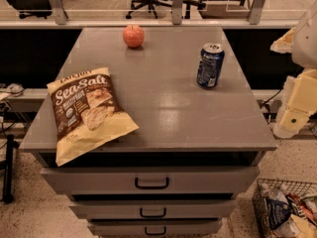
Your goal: Move brown chip bag near apple
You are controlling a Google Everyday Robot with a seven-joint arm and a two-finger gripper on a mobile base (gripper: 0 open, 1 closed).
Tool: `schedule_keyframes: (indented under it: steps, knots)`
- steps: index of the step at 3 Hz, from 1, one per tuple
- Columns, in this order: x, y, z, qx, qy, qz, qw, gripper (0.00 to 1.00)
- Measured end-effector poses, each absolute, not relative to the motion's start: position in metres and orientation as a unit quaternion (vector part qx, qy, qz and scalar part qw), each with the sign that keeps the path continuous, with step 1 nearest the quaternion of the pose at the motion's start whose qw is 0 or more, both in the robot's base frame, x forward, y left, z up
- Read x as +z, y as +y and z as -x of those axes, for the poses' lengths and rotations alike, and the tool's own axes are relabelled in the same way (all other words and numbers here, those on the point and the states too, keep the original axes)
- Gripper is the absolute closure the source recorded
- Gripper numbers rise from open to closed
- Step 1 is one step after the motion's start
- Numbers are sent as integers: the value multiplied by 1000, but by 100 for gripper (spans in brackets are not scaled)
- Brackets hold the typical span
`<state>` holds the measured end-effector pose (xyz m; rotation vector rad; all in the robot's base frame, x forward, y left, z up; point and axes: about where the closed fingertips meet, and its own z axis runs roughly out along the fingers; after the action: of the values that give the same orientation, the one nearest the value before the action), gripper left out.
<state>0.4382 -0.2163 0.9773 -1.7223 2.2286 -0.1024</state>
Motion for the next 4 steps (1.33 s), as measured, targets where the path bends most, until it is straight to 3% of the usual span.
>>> schedule_keyframes:
  steps: [2, 4]
  knots:
    - [974, -204, -446, -17, 778, 603, 177, 0]
    - [961, -48, -507, 146, 713, 620, 291, 0]
